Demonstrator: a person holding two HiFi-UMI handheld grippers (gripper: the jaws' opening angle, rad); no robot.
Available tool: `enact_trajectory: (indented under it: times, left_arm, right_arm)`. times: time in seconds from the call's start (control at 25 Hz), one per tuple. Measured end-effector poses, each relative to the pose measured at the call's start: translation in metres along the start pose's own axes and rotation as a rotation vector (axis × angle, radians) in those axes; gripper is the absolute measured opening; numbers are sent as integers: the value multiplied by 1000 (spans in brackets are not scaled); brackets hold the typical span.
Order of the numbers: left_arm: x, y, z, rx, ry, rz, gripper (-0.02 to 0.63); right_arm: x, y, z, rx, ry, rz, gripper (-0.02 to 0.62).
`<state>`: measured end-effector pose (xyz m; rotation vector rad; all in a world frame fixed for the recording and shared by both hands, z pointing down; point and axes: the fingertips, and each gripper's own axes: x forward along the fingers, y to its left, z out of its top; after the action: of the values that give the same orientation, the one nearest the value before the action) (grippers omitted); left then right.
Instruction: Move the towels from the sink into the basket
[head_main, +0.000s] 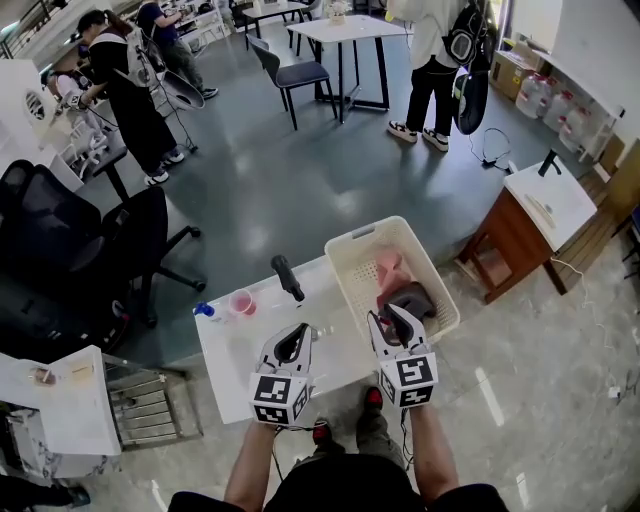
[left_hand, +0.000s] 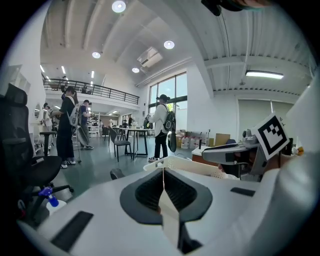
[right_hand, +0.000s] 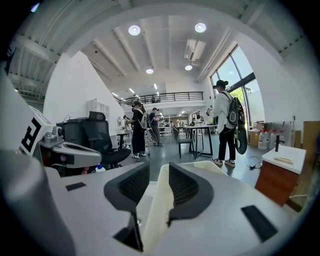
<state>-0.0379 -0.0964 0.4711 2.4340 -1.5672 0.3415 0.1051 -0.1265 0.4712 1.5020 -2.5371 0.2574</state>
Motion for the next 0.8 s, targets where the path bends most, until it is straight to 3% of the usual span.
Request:
enact_trajectory:
  times: [0.4, 0.8]
  left_arm:
    - [-69, 40, 8, 0, -59, 71, 12]
    - [-135, 65, -4, 7, -78, 106, 12]
  right_arm:
    - [-6, 88, 23, -63, -53, 87, 55]
    - [-30, 154, 25, -128, -73, 138, 41]
